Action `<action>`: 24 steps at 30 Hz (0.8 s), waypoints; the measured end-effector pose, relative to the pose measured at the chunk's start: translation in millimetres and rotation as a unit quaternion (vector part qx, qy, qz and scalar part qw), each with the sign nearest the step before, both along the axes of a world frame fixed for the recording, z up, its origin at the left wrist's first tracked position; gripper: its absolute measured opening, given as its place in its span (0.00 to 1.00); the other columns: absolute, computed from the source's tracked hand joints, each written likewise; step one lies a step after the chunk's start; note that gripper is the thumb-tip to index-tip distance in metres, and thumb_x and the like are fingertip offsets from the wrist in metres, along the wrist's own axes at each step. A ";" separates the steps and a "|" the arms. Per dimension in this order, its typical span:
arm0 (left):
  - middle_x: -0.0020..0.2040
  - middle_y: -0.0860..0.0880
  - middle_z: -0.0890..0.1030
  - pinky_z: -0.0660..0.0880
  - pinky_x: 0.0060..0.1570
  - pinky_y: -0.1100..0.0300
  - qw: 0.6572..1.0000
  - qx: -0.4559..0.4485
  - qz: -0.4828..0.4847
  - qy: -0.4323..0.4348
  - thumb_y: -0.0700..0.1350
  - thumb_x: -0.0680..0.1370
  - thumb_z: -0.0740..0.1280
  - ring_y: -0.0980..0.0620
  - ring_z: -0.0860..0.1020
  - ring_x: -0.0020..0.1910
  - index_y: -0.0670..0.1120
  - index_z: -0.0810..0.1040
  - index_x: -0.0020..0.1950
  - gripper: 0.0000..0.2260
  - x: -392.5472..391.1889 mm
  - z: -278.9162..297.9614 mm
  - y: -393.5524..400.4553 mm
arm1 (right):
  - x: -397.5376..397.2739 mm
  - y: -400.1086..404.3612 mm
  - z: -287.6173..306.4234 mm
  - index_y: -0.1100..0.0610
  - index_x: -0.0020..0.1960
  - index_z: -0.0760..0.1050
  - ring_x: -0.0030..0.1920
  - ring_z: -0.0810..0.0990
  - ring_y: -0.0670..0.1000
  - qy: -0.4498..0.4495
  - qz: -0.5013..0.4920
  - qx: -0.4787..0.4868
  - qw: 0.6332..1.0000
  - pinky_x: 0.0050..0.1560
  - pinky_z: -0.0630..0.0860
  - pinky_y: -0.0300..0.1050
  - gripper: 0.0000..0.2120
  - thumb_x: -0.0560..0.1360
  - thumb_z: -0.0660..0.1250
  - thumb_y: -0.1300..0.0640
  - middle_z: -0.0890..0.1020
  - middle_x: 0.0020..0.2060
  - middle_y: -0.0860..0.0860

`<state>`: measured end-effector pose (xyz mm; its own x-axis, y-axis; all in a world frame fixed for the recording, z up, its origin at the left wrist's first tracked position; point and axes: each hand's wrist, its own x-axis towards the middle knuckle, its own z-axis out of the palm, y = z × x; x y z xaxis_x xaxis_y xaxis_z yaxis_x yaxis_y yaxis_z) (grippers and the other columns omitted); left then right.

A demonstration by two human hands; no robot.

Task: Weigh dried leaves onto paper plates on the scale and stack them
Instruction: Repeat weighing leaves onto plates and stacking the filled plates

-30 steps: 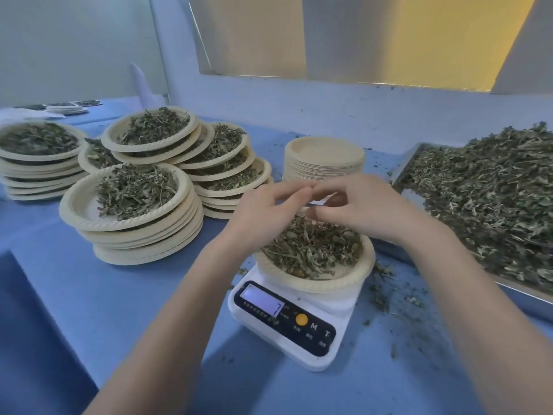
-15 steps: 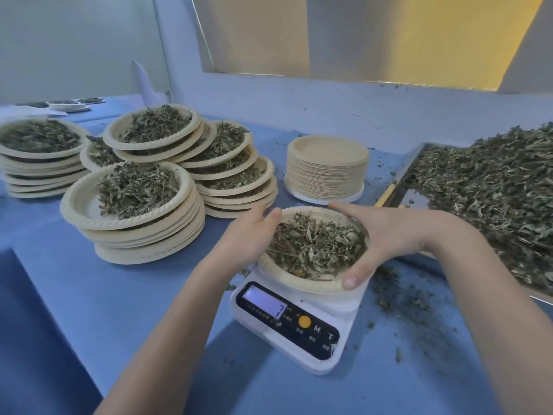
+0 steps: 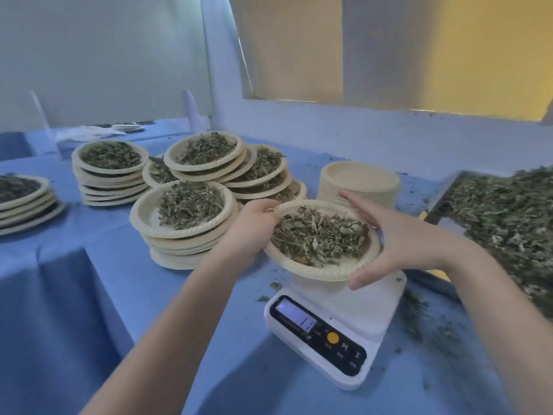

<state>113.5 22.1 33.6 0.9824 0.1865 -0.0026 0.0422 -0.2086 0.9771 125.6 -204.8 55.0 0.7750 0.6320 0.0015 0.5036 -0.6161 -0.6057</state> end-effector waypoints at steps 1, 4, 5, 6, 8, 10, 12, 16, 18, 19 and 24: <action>0.52 0.44 0.78 0.70 0.63 0.40 1.000 0.002 0.015 -0.016 0.36 0.80 0.58 0.39 0.77 0.57 0.42 0.70 0.69 0.18 -1.6 9.2 9.9 | 0.9 10.3 4.8 0.32 0.73 0.46 0.64 0.57 0.23 0.001 0.017 0.013 1.000 0.61 0.57 0.22 0.63 0.48 0.81 0.37 0.57 0.61 0.17; 0.51 0.45 0.78 0.72 0.60 0.39 0.996 0.020 0.069 -0.046 0.37 0.79 0.58 0.37 0.78 0.55 0.43 0.70 0.69 0.17 -6.7 37.7 48.0 | 9.5 50.9 26.3 0.32 0.72 0.52 0.61 0.63 0.23 -0.009 0.050 0.028 0.998 0.59 0.63 0.24 0.59 0.49 0.82 0.40 0.63 0.54 0.16; 0.53 0.44 0.79 0.73 0.59 0.39 0.995 0.029 0.087 -0.051 0.37 0.79 0.58 0.37 0.78 0.55 0.43 0.70 0.68 0.17 -9.3 47.0 63.1 | 13.6 67.3 35.3 0.34 0.73 0.52 0.64 0.64 0.28 -0.022 0.057 0.027 0.998 0.64 0.63 0.30 0.61 0.47 0.81 0.38 0.64 0.57 0.19; 0.54 0.42 0.79 0.73 0.59 0.40 0.992 0.033 0.105 -0.055 0.37 0.79 0.59 0.37 0.78 0.55 0.43 0.71 0.67 0.16 -13.2 56.4 79.3 | 17.9 85.6 45.1 0.36 0.74 0.53 0.67 0.65 0.32 -0.033 0.067 0.025 0.997 0.69 0.62 0.37 0.63 0.45 0.80 0.36 0.65 0.60 0.23; 0.53 0.40 0.79 0.75 0.57 0.43 0.987 0.039 0.138 -0.072 0.35 0.79 0.59 0.37 0.79 0.52 0.42 0.75 0.60 0.12 -20.7 72.5 114.5 | 24.6 125.8 64.3 0.37 0.74 0.54 0.69 0.63 0.37 -0.044 0.095 0.020 0.994 0.72 0.60 0.46 0.64 0.43 0.79 0.32 0.65 0.67 0.30; 0.47 0.41 0.77 0.72 0.48 0.51 0.982 0.052 0.159 -0.089 0.33 0.78 0.59 0.43 0.76 0.45 0.42 0.77 0.49 0.09 -29.6 86.1 152.9 | 30.8 171.6 81.1 0.34 0.71 0.57 0.70 0.65 0.40 -0.061 0.141 0.010 0.988 0.71 0.62 0.50 0.60 0.43 0.77 0.29 0.66 0.68 0.33; 0.43 0.38 0.76 0.70 0.45 0.49 0.975 0.059 0.191 -0.092 0.32 0.77 0.58 0.43 0.74 0.43 0.40 0.78 0.45 0.10 -37.4 95.9 193.9 | 34.7 220.0 93.8 0.32 0.68 0.61 0.68 0.68 0.40 -0.064 0.183 0.004 0.981 0.70 0.64 0.50 0.53 0.45 0.78 0.31 0.70 0.66 0.33; 0.41 0.42 0.69 0.64 0.39 0.55 0.945 0.079 0.303 -0.093 0.32 0.77 0.58 0.47 0.67 0.40 0.46 0.70 0.38 0.12 -56.1 102.3 279.2 | 44.5 314.8 104.0 0.41 0.73 0.59 0.67 0.69 0.41 -0.035 0.188 0.028 0.981 0.70 0.64 0.46 0.59 0.46 0.80 0.36 0.69 0.69 0.39; 0.38 0.43 0.66 0.61 0.33 0.58 0.925 0.083 0.359 -0.090 0.31 0.77 0.57 0.48 0.65 0.36 0.43 0.69 0.39 0.10 -63.3 100.2 325.7 | 50.0 364.4 104.4 0.46 0.73 0.63 0.62 0.73 0.44 -0.027 0.177 0.068 0.982 0.65 0.68 0.42 0.52 0.53 0.82 0.45 0.73 0.65 0.46; 0.36 0.43 0.66 0.61 0.32 0.59 0.918 0.078 0.379 -0.089 0.31 0.77 0.57 0.49 0.65 0.34 0.42 0.69 0.39 0.10 -65.9 97.6 347.9 | 52.4 389.5 102.9 0.49 0.72 0.65 0.59 0.76 0.45 -0.026 0.169 0.087 0.981 0.63 0.70 0.42 0.48 0.56 0.82 0.50 0.76 0.62 0.49; 0.40 0.44 0.68 0.66 0.41 0.57 0.886 0.022 0.454 -0.091 0.35 0.79 0.58 0.49 0.68 0.45 0.44 0.66 0.40 0.09 -53.9 71.0 437.4 | 61.7 508.1 69.7 0.56 0.70 0.69 0.57 0.78 0.51 -0.060 0.121 0.108 0.985 0.60 0.71 0.43 0.34 0.66 0.77 0.60 0.81 0.54 0.54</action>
